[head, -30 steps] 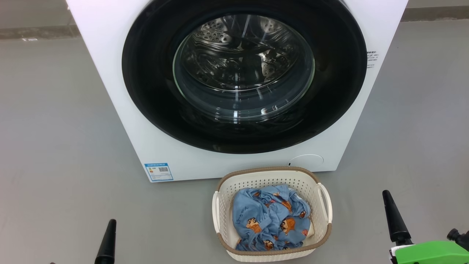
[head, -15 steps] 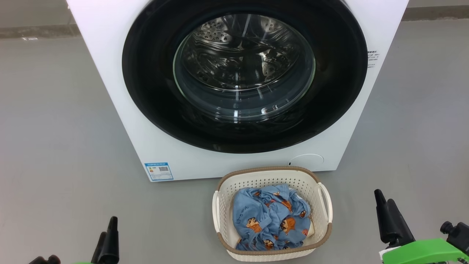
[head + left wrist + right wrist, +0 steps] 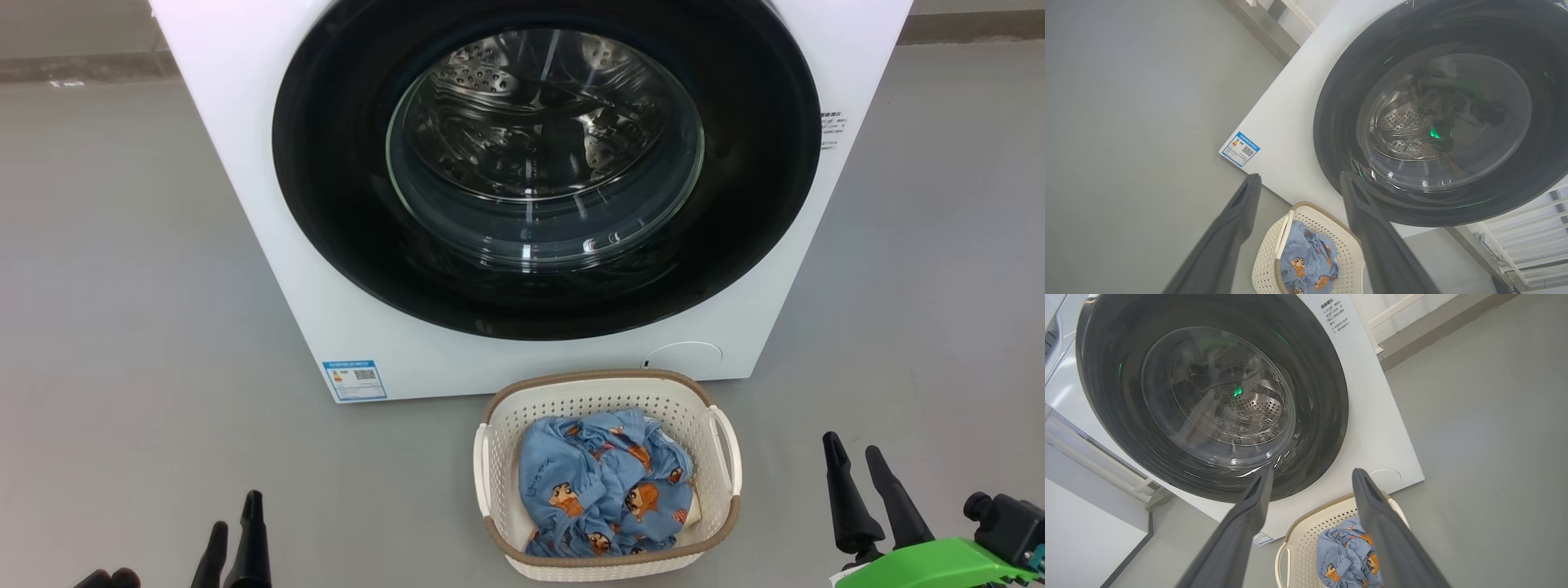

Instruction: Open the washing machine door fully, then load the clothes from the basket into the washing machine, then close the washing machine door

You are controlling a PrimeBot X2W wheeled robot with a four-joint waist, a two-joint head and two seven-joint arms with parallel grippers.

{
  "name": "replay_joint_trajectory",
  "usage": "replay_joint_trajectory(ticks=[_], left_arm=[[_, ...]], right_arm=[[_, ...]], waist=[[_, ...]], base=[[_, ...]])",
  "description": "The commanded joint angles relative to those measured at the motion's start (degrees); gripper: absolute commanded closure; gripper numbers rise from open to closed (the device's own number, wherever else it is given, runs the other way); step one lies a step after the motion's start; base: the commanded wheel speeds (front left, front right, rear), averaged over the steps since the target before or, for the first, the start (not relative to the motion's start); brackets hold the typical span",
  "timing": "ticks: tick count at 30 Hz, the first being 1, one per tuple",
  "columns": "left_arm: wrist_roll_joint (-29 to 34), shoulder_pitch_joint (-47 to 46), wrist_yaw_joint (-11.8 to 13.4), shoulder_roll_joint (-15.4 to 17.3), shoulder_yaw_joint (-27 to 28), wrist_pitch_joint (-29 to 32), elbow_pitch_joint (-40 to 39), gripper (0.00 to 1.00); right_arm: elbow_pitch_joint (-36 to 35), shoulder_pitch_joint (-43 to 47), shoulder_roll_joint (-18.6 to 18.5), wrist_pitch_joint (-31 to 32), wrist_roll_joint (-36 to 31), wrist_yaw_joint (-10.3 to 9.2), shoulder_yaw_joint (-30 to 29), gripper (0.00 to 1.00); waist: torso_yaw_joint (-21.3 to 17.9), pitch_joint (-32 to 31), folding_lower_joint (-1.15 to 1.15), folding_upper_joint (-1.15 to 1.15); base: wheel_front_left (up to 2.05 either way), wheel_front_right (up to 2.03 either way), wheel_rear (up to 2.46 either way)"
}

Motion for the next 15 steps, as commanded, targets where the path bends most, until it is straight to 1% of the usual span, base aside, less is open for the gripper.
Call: replay_joint_trajectory(ticks=[1,15], left_arm=[[1.71,-1.07,-0.1,1.09,1.14,-0.74,-1.25,0.0],[10.89,-0.73,-0.12,1.31,1.09,-3.1,-1.67,0.0]], right_arm=[[-1.64,-0.63,-0.68,-0.94,-1.98,0.06,1.03,0.0],[-1.37,0.23,-0.85,-3.28,-13.15,0.07,0.46,0.0]], waist=[[-0.01,0.01,0.0,0.0],[0.23,-0.02,0.0,0.0]], base=[[0.0,0.0,0.0],[0.0,0.0,0.0]])
